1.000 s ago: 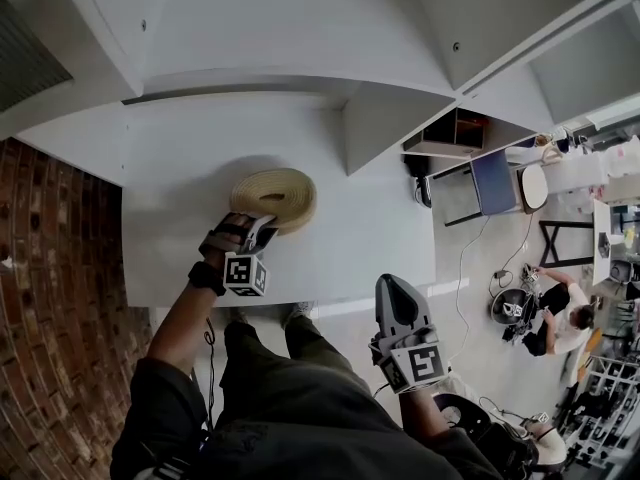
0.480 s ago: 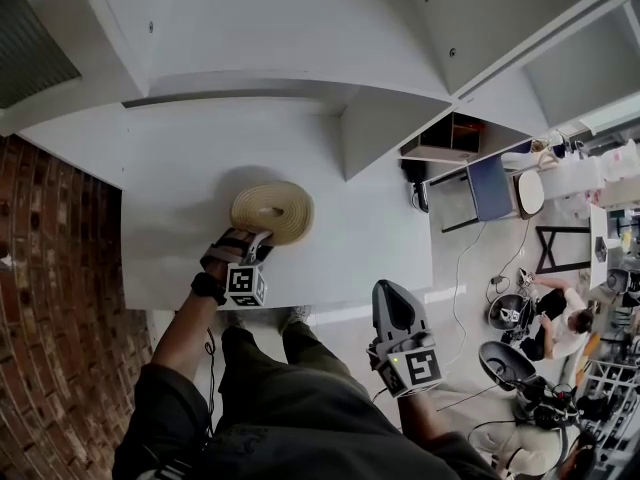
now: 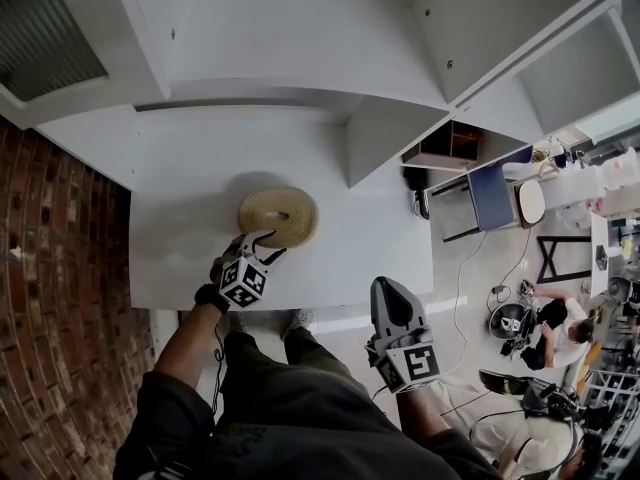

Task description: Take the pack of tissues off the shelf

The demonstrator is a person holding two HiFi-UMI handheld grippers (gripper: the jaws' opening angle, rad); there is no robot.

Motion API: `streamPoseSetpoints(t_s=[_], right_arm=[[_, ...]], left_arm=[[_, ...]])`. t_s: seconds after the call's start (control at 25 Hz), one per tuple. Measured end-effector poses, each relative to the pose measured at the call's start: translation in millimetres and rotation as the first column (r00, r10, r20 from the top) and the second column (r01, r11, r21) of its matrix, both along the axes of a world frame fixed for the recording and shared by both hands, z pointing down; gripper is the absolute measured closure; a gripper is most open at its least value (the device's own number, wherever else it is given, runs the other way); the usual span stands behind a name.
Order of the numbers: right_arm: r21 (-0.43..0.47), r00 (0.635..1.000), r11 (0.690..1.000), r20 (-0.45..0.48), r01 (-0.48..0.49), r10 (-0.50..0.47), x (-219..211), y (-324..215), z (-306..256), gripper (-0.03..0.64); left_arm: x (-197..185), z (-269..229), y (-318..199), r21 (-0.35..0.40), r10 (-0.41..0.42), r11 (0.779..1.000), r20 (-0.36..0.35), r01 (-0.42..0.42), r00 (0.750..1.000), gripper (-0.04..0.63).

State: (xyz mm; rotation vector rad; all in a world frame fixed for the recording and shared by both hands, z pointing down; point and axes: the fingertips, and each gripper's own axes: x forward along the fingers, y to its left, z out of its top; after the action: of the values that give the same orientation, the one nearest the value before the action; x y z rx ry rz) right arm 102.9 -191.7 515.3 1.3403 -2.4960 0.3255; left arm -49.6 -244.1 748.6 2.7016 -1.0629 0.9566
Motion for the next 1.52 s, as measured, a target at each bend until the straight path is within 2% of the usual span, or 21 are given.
streamPoseSetpoints(t_s=[0.08, 0.16, 0.32, 0.48, 0.64, 0.72, 0.84, 1.16, 1.52], right_arm=[[0.008, 1.0, 1.0, 0.009, 0.008, -0.008, -4.9, -1.5, -2.7, 0.615], [0.015, 1.0, 1.0, 0.018, 0.016, -0.016, -10.3, -3.3, -4.9, 0.617], [0.023, 0.999, 0.999, 0.034, 0.024, -0.025, -19.3, -7.0, -6.4, 0.617], [0.032, 0.998, 0.999, 0.049, 0.03, -0.032, -26.8, -12.5, -7.7, 0.617], [0.039, 0.998, 0.998, 0.054, 0.039, -0.041, -32.1, -17.0, -8.2, 0.617], [0.038, 0.998, 0.999, 0.056, 0.039, -0.041, -34.0, -19.0, -8.3, 0.617], [0.04, 0.997, 0.999, 0.066, 0.03, -0.033, -35.1, -21.5, -8.5, 0.617], [0.044, 0.997, 0.999, 0.068, 0.026, -0.029, -38.2, -25.1, -7.9, 0.617], [0.038, 0.996, 0.999, 0.076, 0.034, -0.037, -41.8, -25.8, -7.8, 0.618]], left_arm=[[-6.3, -14.1, 2.0, -0.043, -0.067, 0.997, -0.104, 0.063, 0.992, 0.397], [-15.9, -25.8, 3.9, -0.069, -0.125, 0.991, -0.176, 0.114, 0.976, 0.399], [-45.4, -56.2, 7.7, -0.131, -0.259, 0.965, -0.318, 0.228, 0.912, 0.407], [-75.9, -90.5, 14.7, -0.122, -0.331, 0.943, -0.387, 0.308, 0.861, 0.456], [-102.4, -122.3, 22.2, -0.09, -0.373, 0.924, -0.42, 0.371, 0.827, 0.487], [-113.5, -136.4, 27.1, -0.075, -0.39, 0.914, -0.434, 0.399, 0.812, 0.55], [-125.2, -154.0, 35.6, -0.064, -0.403, 0.904, -0.453, 0.422, 0.795, 0.574], [-138.3, -176.2, 49.0, -0.055, -0.405, 0.898, -0.486, 0.436, 0.774, 0.594], [-140.8, -176.2, 48.4, -0.059, -0.417, 0.892, -0.486, 0.447, 0.768, 0.594]])
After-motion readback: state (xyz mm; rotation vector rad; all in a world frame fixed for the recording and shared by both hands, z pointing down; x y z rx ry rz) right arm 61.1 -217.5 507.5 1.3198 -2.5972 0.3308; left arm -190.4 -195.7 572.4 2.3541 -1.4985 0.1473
